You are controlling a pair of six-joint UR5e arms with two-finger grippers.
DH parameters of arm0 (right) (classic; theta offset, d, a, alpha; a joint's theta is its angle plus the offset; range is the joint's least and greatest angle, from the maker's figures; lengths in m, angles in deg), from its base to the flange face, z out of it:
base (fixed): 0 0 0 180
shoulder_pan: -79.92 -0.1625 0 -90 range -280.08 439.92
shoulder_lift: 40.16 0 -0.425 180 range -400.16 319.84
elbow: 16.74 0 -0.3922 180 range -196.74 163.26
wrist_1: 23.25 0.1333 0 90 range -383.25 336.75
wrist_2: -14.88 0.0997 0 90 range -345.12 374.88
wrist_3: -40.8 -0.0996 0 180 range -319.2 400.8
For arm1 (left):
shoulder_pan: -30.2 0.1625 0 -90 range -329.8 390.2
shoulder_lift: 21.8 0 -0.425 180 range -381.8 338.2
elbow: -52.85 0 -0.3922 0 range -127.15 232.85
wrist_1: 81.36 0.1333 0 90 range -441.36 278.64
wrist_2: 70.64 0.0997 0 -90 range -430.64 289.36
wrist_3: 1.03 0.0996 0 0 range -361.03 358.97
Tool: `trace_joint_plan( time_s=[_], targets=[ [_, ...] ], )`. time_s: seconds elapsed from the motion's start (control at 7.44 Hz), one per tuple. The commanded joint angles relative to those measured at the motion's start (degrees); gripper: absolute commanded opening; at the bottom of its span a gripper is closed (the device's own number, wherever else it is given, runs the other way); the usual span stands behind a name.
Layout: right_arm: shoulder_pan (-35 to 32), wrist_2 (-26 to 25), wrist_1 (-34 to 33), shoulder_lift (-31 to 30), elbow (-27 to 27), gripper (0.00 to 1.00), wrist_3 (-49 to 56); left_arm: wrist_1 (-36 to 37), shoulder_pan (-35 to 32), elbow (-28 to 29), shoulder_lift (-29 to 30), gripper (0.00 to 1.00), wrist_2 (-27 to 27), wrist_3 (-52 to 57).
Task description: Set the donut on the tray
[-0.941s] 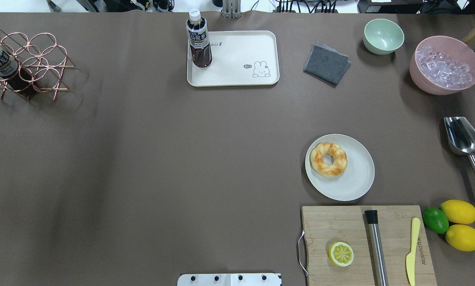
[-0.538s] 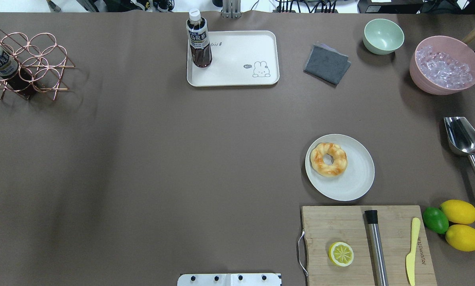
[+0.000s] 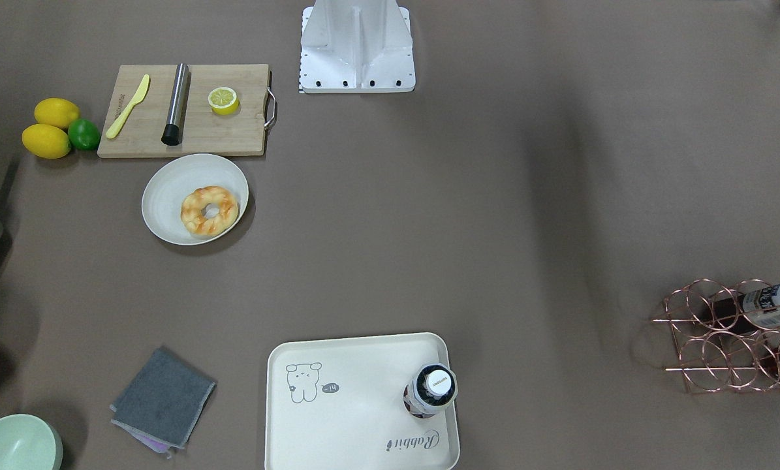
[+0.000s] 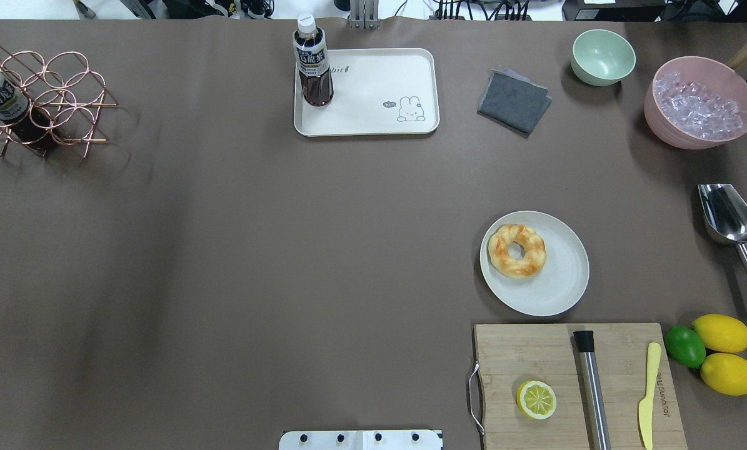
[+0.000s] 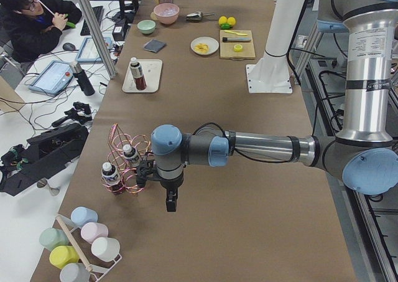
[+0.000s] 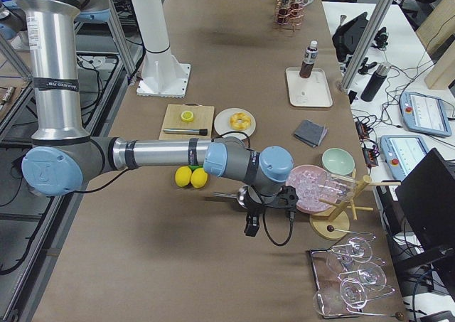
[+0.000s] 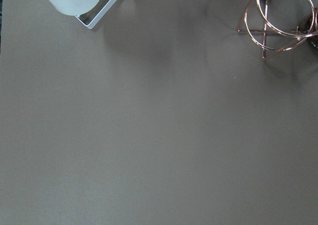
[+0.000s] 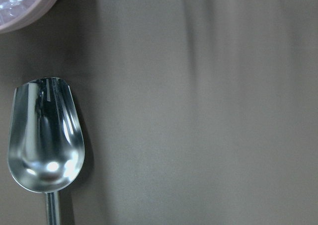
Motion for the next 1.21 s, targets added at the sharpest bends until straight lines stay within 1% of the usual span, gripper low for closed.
trace_joint_plan(
  time_s=[0.0, 0.67, 0.81, 1.08],
  targets=[
    [0.0, 0.0, 0.0, 0.0, 0.0, 1.00, 0.0, 0.0, 0.0, 0.1, -0.1, 0.98, 0.0, 0.0],
    [0.0, 0.0, 0.2, 0.4, -0.3, 1.00, -0.2, 0.0, 0.0, 0.4, -0.2, 0.98, 0.0, 0.0],
    [0.0, 0.2, 1.7, 0.4, 0.2, 1.00, -0.3, 0.0, 0.0, 0.4, -0.4, 0.98, 0.0, 0.0],
    [0.0, 1.0, 2.0, 0.4, 0.2, 1.00, -0.3, 0.0, 0.0, 0.4, -0.4, 0.98, 0.0, 0.0]
  ],
)
